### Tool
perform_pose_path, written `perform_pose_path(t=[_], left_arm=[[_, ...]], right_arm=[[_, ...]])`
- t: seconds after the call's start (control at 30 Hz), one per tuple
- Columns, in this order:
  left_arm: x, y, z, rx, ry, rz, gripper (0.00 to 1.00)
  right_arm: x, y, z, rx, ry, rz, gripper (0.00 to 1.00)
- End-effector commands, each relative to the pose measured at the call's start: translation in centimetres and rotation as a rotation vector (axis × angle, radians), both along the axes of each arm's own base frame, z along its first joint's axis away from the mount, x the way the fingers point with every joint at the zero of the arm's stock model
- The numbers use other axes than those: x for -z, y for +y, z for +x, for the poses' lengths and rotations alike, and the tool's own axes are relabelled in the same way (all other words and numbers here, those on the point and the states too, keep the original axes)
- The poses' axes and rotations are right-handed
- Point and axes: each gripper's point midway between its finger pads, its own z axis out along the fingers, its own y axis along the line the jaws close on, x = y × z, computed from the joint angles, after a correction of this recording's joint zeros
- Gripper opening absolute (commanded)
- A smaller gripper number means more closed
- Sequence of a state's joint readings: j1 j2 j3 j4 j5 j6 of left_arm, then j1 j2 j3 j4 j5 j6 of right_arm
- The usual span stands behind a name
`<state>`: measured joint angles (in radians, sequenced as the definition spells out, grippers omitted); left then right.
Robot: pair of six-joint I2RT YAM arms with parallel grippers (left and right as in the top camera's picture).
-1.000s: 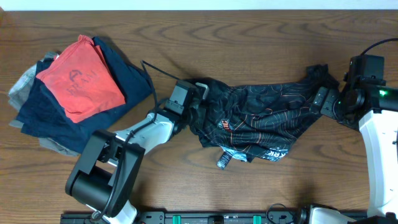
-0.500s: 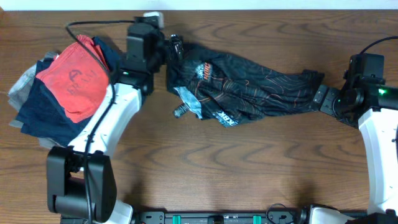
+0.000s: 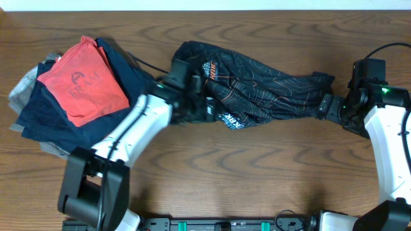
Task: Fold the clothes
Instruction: 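Grasp the garment's left end with the left gripper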
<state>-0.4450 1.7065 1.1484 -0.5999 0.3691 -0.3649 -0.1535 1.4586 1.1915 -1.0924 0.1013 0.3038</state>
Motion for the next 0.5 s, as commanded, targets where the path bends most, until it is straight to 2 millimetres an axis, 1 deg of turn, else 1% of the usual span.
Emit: perform_pose_path(t=[0.0,0.1,0.17,0.33,0.37,0.4,0.43,0.47], left_arm=[[2.1,-2.5,-1.8,-0.027,0.064,-0.032,0.98],[3.4,-4.6,-2.7,-0.062,0.085,-0.059,0.98],[4.2,-6.0,-2.9,-0.054,0.080,-0.074,1.00],[5.4,-9.2,-2.0,-0.003,0.013,-0.130,0.98],[5.7,-9.7,-1.7,0.003,0.000,-0.139,0.95],[6.0,-9.9,-1.3,0.002,-0.016,-0.142,0.89],[6.2,-10.1,-0.9,-0.002,-0.033,-0.144,0.67],[6.4,-10.1,-0.4,-0.007,-0.049,-0.148,0.35]], right_arm=[[0.0,-0.2,-0.2,0.015,0.004,0.003,0.99],[0.1,-0.2,-0.4,0.015,0.012,0.004,0.99],[0.1,-0.2,-0.4,0.012,0.012,0.004,0.99],[0.1,-0.2,-0.4,0.012,0.011,0.003,0.99],[0.1,-0.2,-0.4,0.012,0.011,0.004,0.99],[0.1,-0.2,-0.4,0.012,0.011,0.004,0.99],[0.1,-0.2,-0.4,0.012,0.011,0.003,0.99],[0.1,-0.2,-0.4,0.012,0.011,0.003,0.99]])
